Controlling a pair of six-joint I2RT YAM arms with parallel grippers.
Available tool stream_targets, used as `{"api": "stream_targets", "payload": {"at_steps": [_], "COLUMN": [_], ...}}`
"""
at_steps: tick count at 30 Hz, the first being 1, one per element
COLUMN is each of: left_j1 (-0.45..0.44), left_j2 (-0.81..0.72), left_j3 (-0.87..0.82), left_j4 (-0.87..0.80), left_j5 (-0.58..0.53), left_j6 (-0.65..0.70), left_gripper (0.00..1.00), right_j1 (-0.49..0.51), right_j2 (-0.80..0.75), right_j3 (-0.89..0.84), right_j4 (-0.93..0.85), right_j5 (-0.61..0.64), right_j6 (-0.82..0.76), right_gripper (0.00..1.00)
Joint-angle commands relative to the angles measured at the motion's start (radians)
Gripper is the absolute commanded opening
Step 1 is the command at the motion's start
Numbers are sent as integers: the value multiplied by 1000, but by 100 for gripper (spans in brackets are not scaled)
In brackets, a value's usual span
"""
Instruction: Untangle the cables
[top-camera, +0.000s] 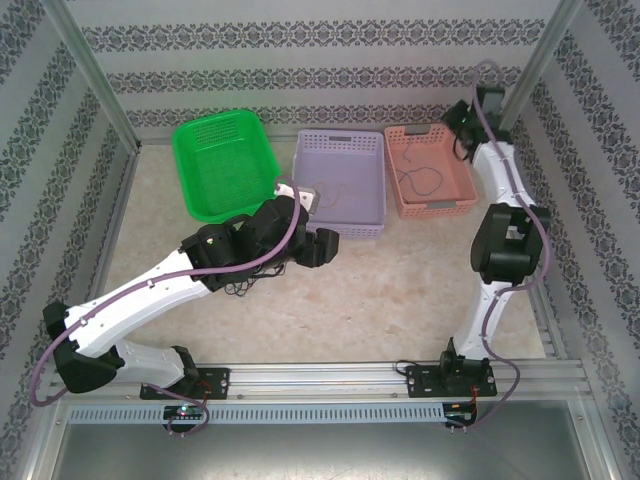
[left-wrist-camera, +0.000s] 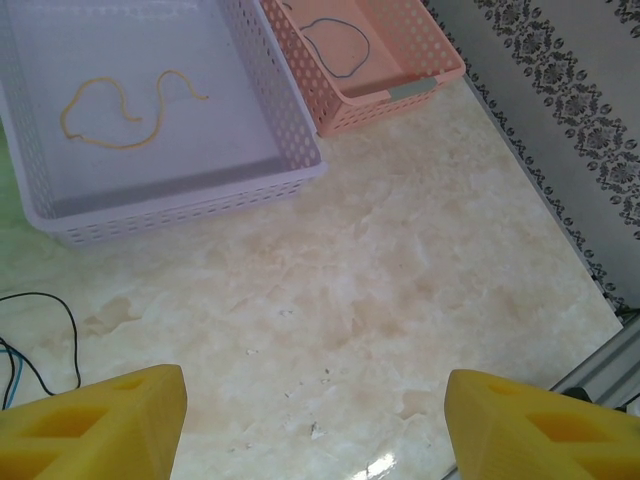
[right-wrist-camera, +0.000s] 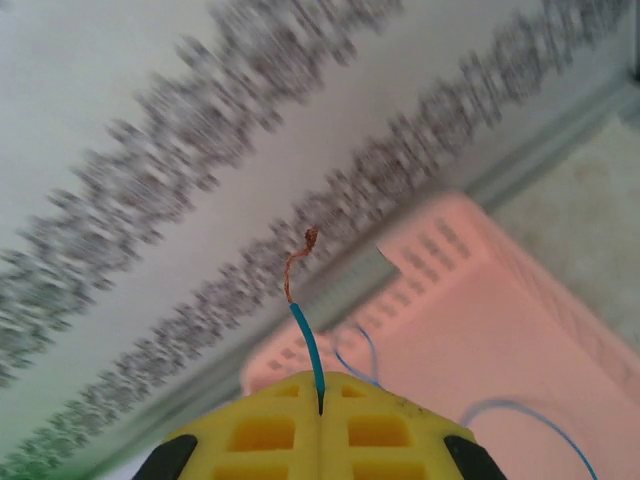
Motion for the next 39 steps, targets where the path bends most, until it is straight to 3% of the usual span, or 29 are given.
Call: {"api": "stream_targets", "payload": {"at_steps": [1, 10, 11, 16, 19, 23, 26, 29, 34, 39], "left_j1": [17, 19, 19, 19, 31, 89, 187, 347, 623, 790], "left_j2": [-6, -15, -20, -37, -37, -52, -89, -144, -176, -151], "left_j3": [4, 4, -1, -10, -8, -31, -74, -182, -395, -510], "left_j4": [-11, -24, -23, -46, -93, -173, -242, -265, -221, -123], "left_j5": [-4, 17, 17, -4, -33, -52, -29, 81, 332, 436], "left_j6": [-7, -4, -7, -33, -92, -221, -344, -441, -532, -564], "left_gripper": [69, 69, 69, 69, 69, 69, 69, 68, 64, 66], "right_j1": [-2, -9, -12, -17, -18, -17, 11, 106, 381, 685], "right_j2": [-72, -109, -108, -156, -189, -261, -357, -460, -629, -701], "right_j3": [-136, -243, -238, -249, -224, -195, -212, -260, -482, -703], "right_j4": [123, 76, 52, -15, -76, -176, -190, -205, -198, -177], "right_j5": [-9, 8, 11, 57, 64, 105, 121, 136, 75, -53], "right_j6": [76, 95, 104, 110, 94, 71, 44, -3, -59, -113], "right_gripper": [0, 0, 2, 35, 46, 49, 47, 47, 47, 46]}}
